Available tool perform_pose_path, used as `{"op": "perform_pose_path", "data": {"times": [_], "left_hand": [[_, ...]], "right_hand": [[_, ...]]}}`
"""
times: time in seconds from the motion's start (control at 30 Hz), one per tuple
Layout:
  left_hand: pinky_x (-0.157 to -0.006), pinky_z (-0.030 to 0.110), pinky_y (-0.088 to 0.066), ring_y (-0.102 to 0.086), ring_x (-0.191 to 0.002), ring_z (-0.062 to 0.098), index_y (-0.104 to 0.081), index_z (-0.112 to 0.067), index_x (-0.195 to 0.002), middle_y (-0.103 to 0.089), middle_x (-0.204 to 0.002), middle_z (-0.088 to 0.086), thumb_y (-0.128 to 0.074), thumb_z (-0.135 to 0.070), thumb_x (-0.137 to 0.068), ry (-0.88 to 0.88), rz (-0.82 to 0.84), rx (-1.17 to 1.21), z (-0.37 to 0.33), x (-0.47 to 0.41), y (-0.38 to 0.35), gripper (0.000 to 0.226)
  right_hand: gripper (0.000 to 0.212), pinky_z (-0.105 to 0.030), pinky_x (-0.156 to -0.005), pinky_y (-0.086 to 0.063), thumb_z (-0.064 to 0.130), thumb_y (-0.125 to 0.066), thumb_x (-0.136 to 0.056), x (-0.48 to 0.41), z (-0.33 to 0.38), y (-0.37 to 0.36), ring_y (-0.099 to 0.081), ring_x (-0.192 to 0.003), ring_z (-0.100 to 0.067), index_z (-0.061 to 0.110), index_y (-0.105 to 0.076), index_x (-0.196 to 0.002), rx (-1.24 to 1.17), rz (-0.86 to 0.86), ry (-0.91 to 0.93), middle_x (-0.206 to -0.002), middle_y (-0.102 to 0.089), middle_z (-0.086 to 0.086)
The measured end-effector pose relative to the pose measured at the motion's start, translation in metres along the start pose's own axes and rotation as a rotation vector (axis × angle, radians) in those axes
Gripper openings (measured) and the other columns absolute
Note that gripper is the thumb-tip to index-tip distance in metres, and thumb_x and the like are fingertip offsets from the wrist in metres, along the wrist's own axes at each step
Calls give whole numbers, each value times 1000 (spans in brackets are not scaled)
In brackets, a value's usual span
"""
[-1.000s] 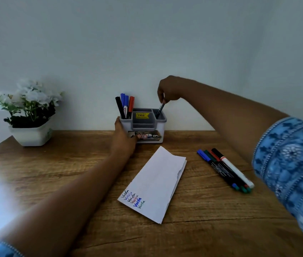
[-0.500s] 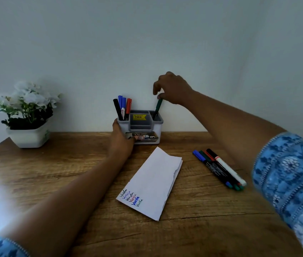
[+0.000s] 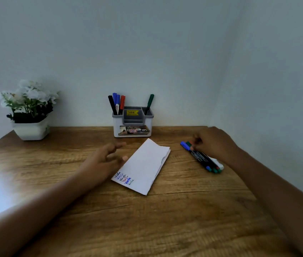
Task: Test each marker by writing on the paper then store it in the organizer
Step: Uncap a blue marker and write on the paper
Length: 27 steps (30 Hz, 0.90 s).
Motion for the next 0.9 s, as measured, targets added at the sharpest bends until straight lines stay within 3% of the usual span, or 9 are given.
{"op": "perform_pose_path", "data": {"times": [0.13,0.3,0.37,0.43,0.5,0.57,0.67,0.8,0.9], "left_hand": [[-114,39,-32,-34,-136,3,-43,-66,-120,-34,-141,-35,-50,-78,-75,-143,237,-176,-12,33,-3,47],[-121,36,-16,-12,-143,-2,-29,-59,-135,-8,-147,-38,-46,-64,-84,-128,398,-419,-8,37,-15,54],[-121,35,-18,-13,-141,-4,-27,-59,-136,-8,-145,-39,-39,-84,-71,-117,424,-421,-8,38,-15,71],[-119,34,-20,-15,-137,-6,-26,-61,-134,-10,-142,-41,-21,-103,-43,-110,419,-418,-8,39,-14,100],[-119,35,-22,-16,-136,-5,-27,-63,-131,-12,-140,-41,-17,-105,-36,-107,406,-419,-7,38,-14,105],[-120,35,-22,-17,-140,-1,-26,-62,-131,-14,-146,-37,-29,-98,-54,-109,416,-417,-9,37,-16,84],[-118,36,-25,-24,-143,8,-21,-58,-137,-20,-156,-23,-48,-62,-85,-105,383,-414,-10,36,-18,58],[-116,39,-30,-31,-141,8,-17,-68,-132,-31,-151,-23,-55,-76,-69,-120,229,-113,-13,30,-7,73],[-111,35,-37,-41,-135,-1,-27,-72,-126,-46,-143,-25,-58,-83,-62,-212,76,161,-14,25,4,72]], "right_hand": [[22,-23,-54,-33,39,-71,-76,12,-10,-14,-53,-77,-11,19,-67,-83,12,100,-75,-89,-64,3],[27,-25,-57,-39,40,-75,-72,14,-7,-20,-58,-80,-14,20,-56,-73,-2,174,-121,-85,-64,1],[27,-29,-66,-47,39,-75,-72,14,-6,-23,-60,-83,-15,18,-59,-77,16,191,-122,-89,-65,1],[26,-30,-70,-50,39,-71,-74,17,-4,-23,-61,-83,-14,16,-65,-85,20,206,-136,-91,-66,0],[28,-31,-69,-50,43,-67,-76,19,0,-13,-62,-80,-15,16,-67,-87,4,151,-151,-88,-68,-1],[26,-32,-67,-49,43,-66,-76,23,5,6,-62,-76,-16,17,-68,-83,-65,3,-148,-83,-69,-2],[14,-27,-66,-49,37,-68,-79,33,23,29,-61,-73,-8,23,-66,-83,-315,-177,-14,-79,-68,7],[8,-8,-59,-43,29,-71,-80,47,59,29,-60,-67,4,25,-68,-86,-618,-84,235,-73,-66,14],[5,-12,-52,-46,26,-70,-80,50,68,21,-59,-62,2,25,-68,-84,-749,-20,276,-66,-64,16]]}}
Point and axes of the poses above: each hand's wrist, its own x-axis away from the middle knuckle, its own y-axis out of the back of the hand, z = x × y, the point moved 6 cm from there along -x, towards the middle knuckle
